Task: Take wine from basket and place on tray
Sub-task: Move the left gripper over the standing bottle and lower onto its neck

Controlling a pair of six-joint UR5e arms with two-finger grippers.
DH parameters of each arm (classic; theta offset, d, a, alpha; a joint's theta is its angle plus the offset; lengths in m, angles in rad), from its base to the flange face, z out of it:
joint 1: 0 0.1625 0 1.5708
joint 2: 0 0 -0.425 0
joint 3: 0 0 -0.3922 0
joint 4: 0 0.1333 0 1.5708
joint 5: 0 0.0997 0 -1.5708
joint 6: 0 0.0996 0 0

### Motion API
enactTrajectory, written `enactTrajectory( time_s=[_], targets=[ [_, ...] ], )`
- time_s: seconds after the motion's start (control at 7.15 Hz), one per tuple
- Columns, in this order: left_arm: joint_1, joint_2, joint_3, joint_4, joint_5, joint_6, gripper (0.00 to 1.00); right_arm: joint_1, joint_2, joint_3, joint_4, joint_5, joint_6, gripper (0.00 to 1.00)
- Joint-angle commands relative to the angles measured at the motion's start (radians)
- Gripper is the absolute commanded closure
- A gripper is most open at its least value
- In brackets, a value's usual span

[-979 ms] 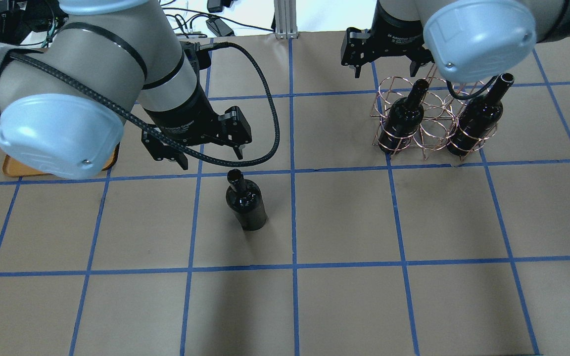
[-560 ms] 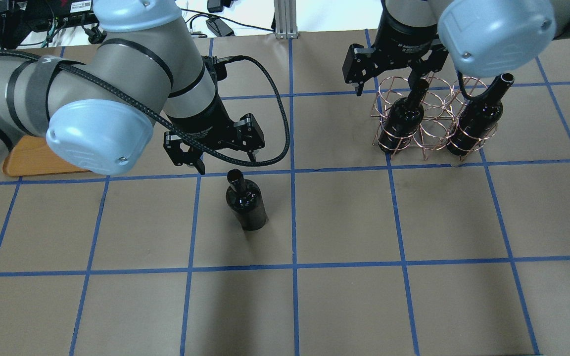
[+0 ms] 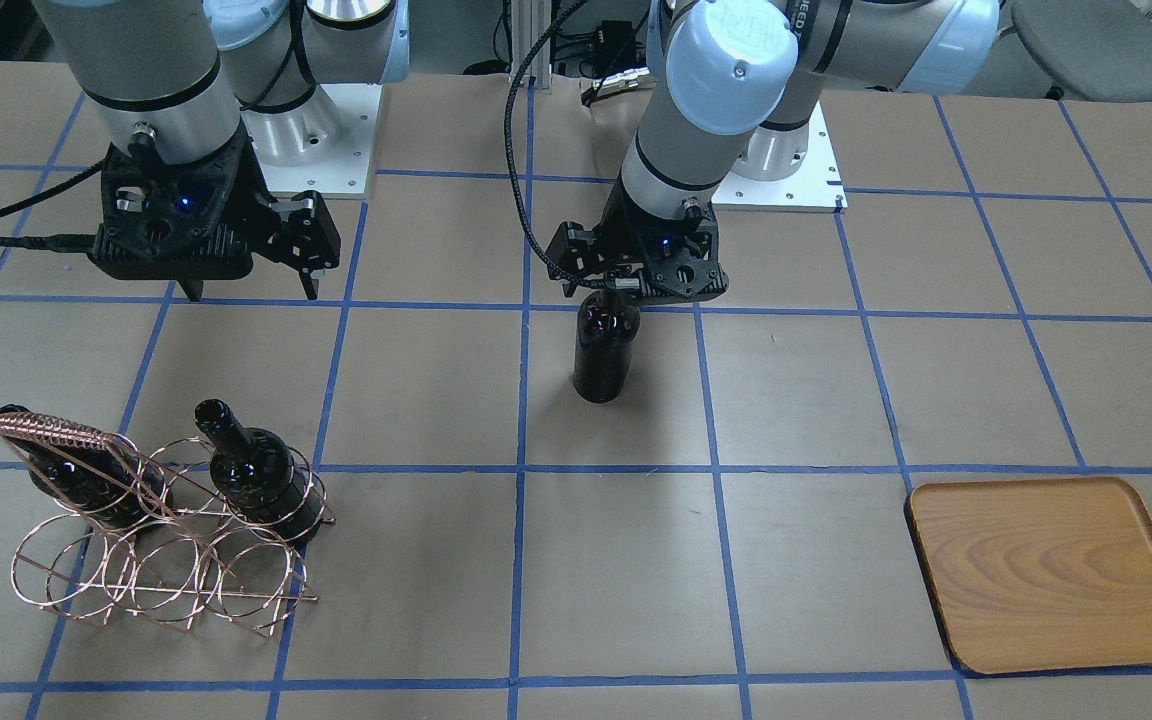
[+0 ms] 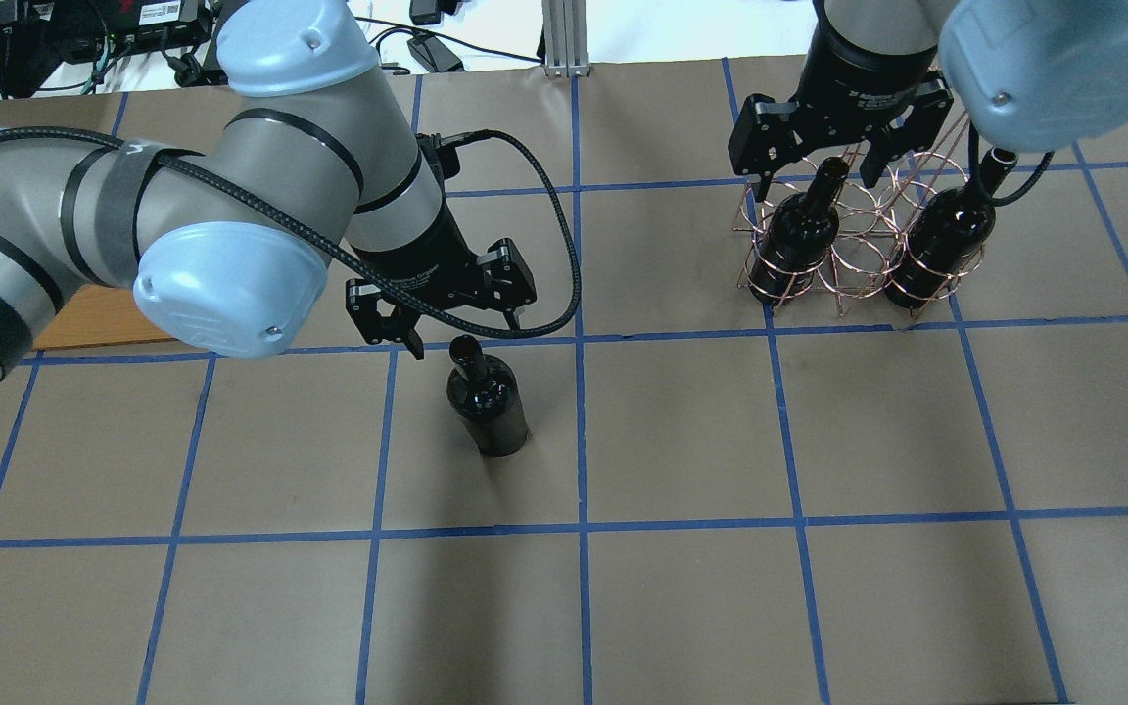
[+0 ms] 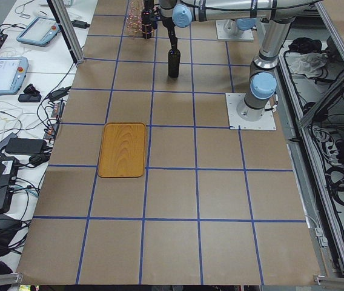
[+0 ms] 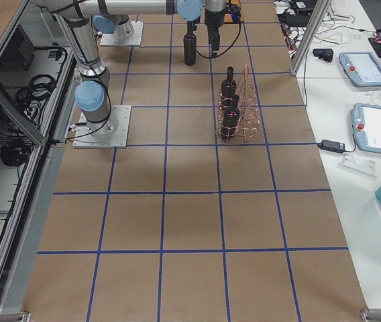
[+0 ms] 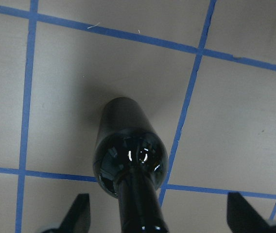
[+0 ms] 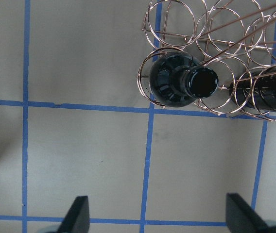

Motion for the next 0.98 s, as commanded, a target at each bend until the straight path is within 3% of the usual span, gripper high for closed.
enactTrajectory(
  time_s=[0.0, 0.28, 0.84],
  targets=[
    [-0.019, 0.001, -0.010, 0.000, 0.007, 0.001, 0.00, -0.001, -0.014, 0.010, 0.007, -0.003, -0.003, 0.00],
    [-0.022, -0.001, -0.010, 0.014, 0.072, 0.005, 0.06, -0.001, -0.014, 0.009, -0.001, -0.003, -0.005, 0.00],
    [-0.022, 0.002, -0.011, 0.055, 0.073, 0.005, 0.10, -0.001, -0.022, 0.009, -0.002, 0.000, -0.003, 0.00]
  ],
)
